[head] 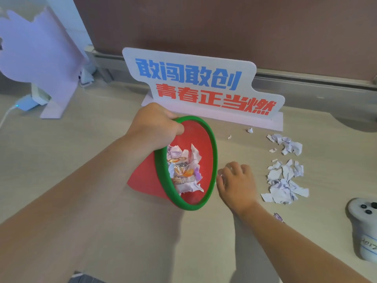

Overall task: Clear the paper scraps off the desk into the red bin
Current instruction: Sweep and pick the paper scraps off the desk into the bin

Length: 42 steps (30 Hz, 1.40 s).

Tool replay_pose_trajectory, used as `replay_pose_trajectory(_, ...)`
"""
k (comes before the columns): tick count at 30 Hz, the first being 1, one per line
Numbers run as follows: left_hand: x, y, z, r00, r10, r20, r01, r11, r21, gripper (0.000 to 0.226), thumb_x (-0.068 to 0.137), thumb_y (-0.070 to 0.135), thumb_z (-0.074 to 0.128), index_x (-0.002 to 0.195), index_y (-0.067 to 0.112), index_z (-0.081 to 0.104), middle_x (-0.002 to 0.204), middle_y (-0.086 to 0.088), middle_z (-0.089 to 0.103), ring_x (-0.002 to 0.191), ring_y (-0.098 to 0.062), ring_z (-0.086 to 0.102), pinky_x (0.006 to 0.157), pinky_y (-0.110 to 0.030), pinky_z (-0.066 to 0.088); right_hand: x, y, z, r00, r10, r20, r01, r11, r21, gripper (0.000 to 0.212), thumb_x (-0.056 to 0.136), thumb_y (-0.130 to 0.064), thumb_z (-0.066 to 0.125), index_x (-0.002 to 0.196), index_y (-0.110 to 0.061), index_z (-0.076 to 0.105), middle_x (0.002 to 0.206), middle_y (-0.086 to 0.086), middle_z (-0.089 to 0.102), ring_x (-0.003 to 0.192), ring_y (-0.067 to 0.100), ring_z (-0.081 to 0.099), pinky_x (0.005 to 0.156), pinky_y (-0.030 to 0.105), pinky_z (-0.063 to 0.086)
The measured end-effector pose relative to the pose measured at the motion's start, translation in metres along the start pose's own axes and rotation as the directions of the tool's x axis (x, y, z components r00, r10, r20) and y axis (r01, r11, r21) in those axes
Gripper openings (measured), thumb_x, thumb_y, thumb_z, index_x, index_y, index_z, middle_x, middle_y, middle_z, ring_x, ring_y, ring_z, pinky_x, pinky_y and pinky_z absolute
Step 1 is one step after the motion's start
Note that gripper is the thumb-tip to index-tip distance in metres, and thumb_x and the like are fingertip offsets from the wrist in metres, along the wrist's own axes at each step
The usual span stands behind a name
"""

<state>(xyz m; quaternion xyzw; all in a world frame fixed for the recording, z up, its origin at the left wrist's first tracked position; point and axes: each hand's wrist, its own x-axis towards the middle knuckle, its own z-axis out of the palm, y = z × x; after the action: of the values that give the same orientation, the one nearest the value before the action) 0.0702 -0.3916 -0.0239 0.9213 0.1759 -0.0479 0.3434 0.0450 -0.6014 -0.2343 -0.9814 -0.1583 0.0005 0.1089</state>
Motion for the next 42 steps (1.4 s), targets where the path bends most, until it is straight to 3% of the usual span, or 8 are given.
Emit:
replay_pose_trajectory(5,-0.003,-0.002,-0.002,1.0,0.013,-0.007,-0.014,1.0,-0.028,0.026,0.073,0.011,0.068,0.091,0.025,0.081,0.043,0.01,0.05,0.044,-0.008,0.042,0.043,-0.016,0.034,0.008,0.002,-0.011,0.998,-0.066,0.001,0.066,0.997,0.026,0.008,0.075,-0.014,0.062,0.083,-0.015,0.063,0.081,0.009,0.062,0.064,0.035,0.056,0.055,0.034,0.044)
replay_pose_trajectory(10,-0.006,-0.006,-0.006,1.0,0.026,0.004,-0.026,0.999,-0.047,0.03,0.073,0.011,0.067,0.095,0.025,0.08,0.05,0.01,0.054,0.045,-0.008,0.045,0.046,-0.017,0.038,0.019,0.011,-0.056,0.881,0.473,-0.026,-0.423,0.81,0.407,0.014,0.087,-0.016,0.054,0.095,-0.005,0.056,0.097,0.019,0.06,0.074,0.03,0.052,0.064,0.032,0.037)
replay_pose_trajectory(14,-0.008,-0.006,-0.007,0.999,0.039,0.02,-0.038,0.998,-0.055,0.025,0.073,0.014,0.068,0.094,0.019,0.081,0.058,0.006,0.061,0.051,-0.009,0.05,0.051,-0.021,0.041,0.024,-0.055,-0.114,0.89,0.442,-0.115,-0.244,0.673,0.698,0.019,0.091,-0.029,0.053,0.093,-0.01,0.058,0.09,0.008,0.065,0.078,0.018,0.053,0.067,0.027,0.036)
replay_pose_trajectory(20,-0.016,0.001,-0.005,0.992,0.119,0.049,-0.119,0.993,-0.016,0.027,0.074,0.015,0.068,0.097,0.019,0.08,0.074,0.003,0.07,0.062,-0.006,0.055,0.052,-0.013,0.04,0.032,-0.13,-0.102,0.994,0.099,0.055,-0.113,0.843,0.525,0.057,0.07,-0.055,0.049,0.106,-0.011,0.055,0.114,0.014,0.049,0.105,0.032,0.045,0.088,0.036,0.037)
replay_pose_trajectory(26,-0.019,0.013,0.005,0.984,0.135,0.116,-0.134,0.991,-0.014,0.022,0.071,0.014,0.065,0.085,0.014,0.082,0.065,-0.007,0.071,0.06,-0.019,0.064,0.064,-0.03,0.054,0.009,-0.121,-0.112,0.995,-0.037,0.09,-0.033,0.735,0.677,0.052,0.09,-0.041,0.042,0.139,-0.028,0.036,0.154,0.002,0.026,0.144,0.027,0.014,0.118,0.046,0.011)
replay_pose_trajectory(29,-0.022,0.025,0.016,0.981,0.157,0.11,-0.162,0.986,0.033,0.018,0.07,0.015,0.066,0.08,0.013,0.081,0.063,-0.01,0.07,0.055,-0.019,0.057,0.059,-0.03,0.05,-0.016,-0.091,-0.126,0.976,0.207,-0.069,-0.088,0.661,0.745,0.04,0.092,-0.029,0.049,0.132,-0.024,0.049,0.15,-0.001,0.034,0.14,0.013,0.027,0.114,0.029,0.021)
replay_pose_trajectory(33,-0.027,0.039,0.024,0.977,0.143,0.159,-0.153,0.987,0.052,0.013,0.07,0.018,0.071,0.08,0.018,0.081,0.056,0.0,0.064,0.053,-0.013,0.055,0.049,-0.024,0.041,-0.066,-0.021,-0.107,0.736,0.667,-0.119,-0.414,0.582,0.7,0.034,0.089,-0.027,0.055,0.121,-0.016,0.057,0.139,0.005,0.044,0.13,0.021,0.039,0.102,0.023,0.031)
replay_pose_trajectory(42,-0.022,0.056,0.038,0.986,0.124,0.109,-0.131,0.99,0.061,0.017,0.072,0.015,0.071,0.084,0.011,0.082,0.079,-0.014,0.075,0.077,-0.027,0.068,0.069,-0.035,0.054,-0.107,0.042,-0.028,0.779,0.627,-0.001,-0.619,0.769,0.158,0.1,0.073,-0.073,0.043,0.147,-0.016,0.007,0.154,0.024,0.002,0.141,0.037,-0.004,0.115,0.048,0.005)
